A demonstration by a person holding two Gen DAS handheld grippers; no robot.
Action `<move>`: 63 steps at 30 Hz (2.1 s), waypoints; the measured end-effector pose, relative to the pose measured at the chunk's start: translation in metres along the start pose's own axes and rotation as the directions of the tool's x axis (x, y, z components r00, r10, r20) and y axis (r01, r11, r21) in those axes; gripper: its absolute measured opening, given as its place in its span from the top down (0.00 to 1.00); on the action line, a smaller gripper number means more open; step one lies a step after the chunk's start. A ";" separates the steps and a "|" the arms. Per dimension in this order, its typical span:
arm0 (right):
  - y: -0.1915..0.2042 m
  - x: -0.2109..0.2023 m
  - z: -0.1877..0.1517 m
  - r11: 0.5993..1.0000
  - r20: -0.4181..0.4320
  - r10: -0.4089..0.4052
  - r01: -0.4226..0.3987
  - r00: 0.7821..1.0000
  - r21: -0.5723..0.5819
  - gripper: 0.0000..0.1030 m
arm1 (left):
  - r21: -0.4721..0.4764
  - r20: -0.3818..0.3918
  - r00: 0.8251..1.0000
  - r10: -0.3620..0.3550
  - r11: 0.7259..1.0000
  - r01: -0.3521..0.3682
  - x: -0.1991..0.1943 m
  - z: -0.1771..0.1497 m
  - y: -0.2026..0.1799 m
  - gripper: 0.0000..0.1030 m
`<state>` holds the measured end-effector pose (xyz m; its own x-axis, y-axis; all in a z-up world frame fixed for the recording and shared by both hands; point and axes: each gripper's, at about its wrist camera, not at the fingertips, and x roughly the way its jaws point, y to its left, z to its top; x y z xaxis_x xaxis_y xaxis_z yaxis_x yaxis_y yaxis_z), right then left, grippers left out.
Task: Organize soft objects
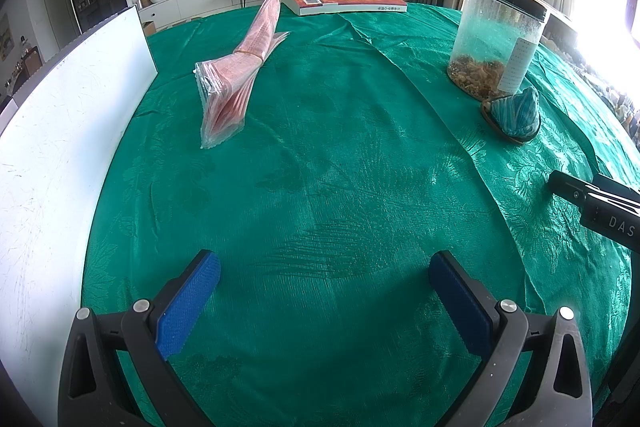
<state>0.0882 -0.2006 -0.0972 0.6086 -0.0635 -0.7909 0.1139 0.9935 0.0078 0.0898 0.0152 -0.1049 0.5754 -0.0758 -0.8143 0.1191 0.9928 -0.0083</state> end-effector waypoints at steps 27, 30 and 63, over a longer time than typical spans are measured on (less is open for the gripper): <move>-0.057 -0.020 0.025 0.895 -0.100 0.445 -0.440 0.890 0.070 0.10 | -0.151 -0.041 0.992 -0.117 0.982 0.110 -0.034 0.058 0.047 0.00; -0.031 -0.018 0.048 0.866 -0.121 0.501 -0.497 0.857 0.062 0.10 | -0.209 -0.032 0.993 -0.114 0.972 0.105 -0.036 0.088 0.073 0.00; -0.003 -0.136 0.099 0.879 0.145 0.473 -0.456 0.869 -0.137 0.52 | -0.259 0.087 0.950 -0.299 0.914 0.311 -0.116 0.102 0.123 0.72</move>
<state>0.0825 -0.2041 0.0712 0.6967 0.4011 -0.5948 -0.2849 0.9156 0.2837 0.1200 0.1363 0.0476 0.5814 -0.3771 -0.7210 0.0783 0.9079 -0.4117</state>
